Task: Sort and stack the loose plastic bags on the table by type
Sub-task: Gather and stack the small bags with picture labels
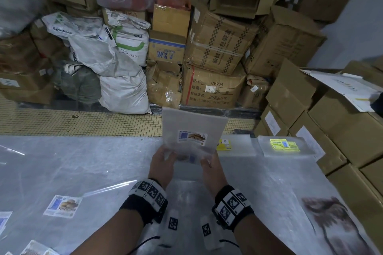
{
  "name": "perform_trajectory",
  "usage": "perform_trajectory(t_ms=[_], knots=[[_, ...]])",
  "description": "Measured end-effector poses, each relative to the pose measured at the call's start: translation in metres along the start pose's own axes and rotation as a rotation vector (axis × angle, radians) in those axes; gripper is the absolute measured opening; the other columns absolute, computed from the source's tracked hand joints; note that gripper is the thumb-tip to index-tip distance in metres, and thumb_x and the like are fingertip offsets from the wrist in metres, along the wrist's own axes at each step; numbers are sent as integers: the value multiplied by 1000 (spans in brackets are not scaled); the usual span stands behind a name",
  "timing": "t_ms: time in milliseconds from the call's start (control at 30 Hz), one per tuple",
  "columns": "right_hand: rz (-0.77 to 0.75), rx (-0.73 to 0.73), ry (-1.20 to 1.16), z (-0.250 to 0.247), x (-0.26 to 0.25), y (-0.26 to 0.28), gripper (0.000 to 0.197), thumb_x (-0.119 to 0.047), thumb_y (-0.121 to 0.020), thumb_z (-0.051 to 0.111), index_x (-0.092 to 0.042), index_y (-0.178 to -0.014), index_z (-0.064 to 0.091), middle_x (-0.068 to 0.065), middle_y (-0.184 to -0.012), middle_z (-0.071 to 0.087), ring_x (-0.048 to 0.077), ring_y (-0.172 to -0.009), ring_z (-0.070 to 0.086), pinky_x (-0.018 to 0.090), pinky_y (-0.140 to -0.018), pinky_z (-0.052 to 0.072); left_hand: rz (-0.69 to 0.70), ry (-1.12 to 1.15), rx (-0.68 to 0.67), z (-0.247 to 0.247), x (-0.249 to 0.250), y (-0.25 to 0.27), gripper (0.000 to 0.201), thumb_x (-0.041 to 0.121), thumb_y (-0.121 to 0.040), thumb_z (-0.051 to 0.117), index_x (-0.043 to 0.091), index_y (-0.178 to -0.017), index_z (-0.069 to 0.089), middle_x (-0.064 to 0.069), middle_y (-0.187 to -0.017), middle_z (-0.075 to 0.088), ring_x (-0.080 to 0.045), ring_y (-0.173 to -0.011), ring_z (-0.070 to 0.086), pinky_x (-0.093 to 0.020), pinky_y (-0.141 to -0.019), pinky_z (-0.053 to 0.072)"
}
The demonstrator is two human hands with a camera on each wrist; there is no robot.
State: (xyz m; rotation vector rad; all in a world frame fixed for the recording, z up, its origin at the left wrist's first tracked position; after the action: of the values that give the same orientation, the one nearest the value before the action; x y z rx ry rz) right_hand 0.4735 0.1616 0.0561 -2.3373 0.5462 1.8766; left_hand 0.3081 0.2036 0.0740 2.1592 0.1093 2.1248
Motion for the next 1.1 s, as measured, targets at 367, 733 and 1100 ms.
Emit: perform_trajectory(t_ms=[367, 733, 1100], knots=[[-51, -82, 89, -19, -21, 9, 28, -6, -99, 40, -21, -121, 49, -11, -96, 59, -3, -83, 56, 9, -67, 42, -26, -151, -181, 2, 10, 6, 26, 9, -94, 49, 21, -108, 67, 1, -97, 72, -16, -90, 68, -30, -75, 56], [327, -387, 112, -2, 61, 94, 25, -2, -94, 53, -23, -97, 66, -16, -81, 71, 5, -80, 69, 7, -57, 45, -319, -247, -269, -33, -96, 92, 26, 10, -68, 60, 19, -88, 73, -6, -86, 75, -30, -90, 70, -42, -82, 58], [367, -446, 144, 50, 77, 109, 29, -2, -87, 52, -12, -112, 64, 8, -110, 72, 19, -101, 69, 36, -92, 54, -98, -808, 248, -174, -86, 129, 38, 41, -83, 70, 26, -118, 66, -7, -116, 65, -26, -103, 60, -39, -89, 49]])
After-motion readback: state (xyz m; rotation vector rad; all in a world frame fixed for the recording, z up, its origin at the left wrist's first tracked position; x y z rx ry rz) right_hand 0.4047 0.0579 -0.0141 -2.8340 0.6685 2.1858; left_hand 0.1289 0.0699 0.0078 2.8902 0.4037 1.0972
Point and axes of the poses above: each hand's wrist, its own y-axis away from the middle knuckle, its own z-axis out of the palm, x = y × z, the point moved 7 cm from there along -y, towards the middle knuckle
